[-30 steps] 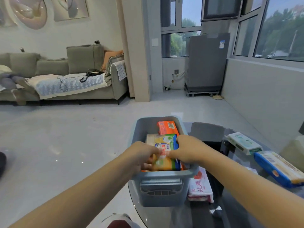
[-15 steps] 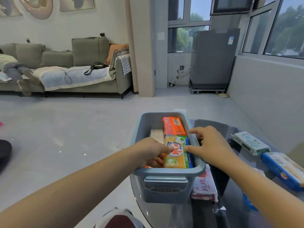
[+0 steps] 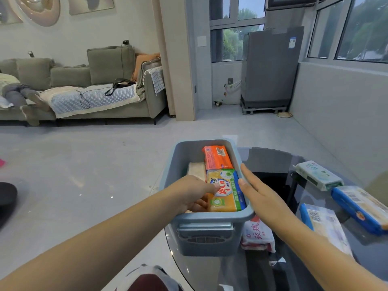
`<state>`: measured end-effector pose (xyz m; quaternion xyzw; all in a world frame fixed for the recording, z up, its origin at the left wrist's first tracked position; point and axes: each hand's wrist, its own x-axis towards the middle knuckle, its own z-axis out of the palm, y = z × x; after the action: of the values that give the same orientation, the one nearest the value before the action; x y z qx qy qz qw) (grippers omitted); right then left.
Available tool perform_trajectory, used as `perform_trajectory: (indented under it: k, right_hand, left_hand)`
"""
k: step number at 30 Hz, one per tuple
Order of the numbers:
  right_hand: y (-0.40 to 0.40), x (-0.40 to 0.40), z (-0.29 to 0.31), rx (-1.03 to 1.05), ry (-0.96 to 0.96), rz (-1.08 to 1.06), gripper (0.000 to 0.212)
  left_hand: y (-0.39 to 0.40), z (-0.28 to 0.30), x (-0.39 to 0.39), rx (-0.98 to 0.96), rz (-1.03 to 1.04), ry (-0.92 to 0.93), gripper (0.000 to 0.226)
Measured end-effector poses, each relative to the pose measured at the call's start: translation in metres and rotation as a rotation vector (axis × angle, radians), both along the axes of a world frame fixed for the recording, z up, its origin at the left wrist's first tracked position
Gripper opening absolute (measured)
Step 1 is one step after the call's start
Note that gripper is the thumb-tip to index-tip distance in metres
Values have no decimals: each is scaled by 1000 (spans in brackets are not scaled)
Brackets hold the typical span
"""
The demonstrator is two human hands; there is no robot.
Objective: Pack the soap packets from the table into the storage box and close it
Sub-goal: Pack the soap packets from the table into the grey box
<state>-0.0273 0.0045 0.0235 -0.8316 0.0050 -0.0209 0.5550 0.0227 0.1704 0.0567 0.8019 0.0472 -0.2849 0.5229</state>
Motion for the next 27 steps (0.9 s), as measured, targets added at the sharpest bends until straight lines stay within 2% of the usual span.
perform_trajectory:
  k: [4,6,8,12,16,18,23,27]
  right_hand:
    - [-2,-5,5,51,31,15,50]
    - [-4,-10,5,86,23,19,50]
    - [-6,-16,4,121,7,21,50]
    - [-14,-28,5,117,-55,-34,39]
    - [-38,-39,7,150,-126,-181,28]
    - [-50,-48,4,167,-121,-224,25]
    - [-76,-64,-10,226,-13,-284,26]
    - [-89,-66,-27,222,79,-289,25]
  left_hand:
    - [-1,3,-5,21,47,-37,34]
    - [-2,5,-10,44,60,-187,21]
    - [-3,8,-18,-17,102,-348,13]
    - [-18,12,-37,-140,160,-539,23]
    - [-49,11,-64,-253,141,-734,22]
    - [-66,7,-77,-295,99,-763,24]
    - [-98,-10,-95,-411,50,-699,30]
    - [-113,-36,-97,-349,7,-665,30]
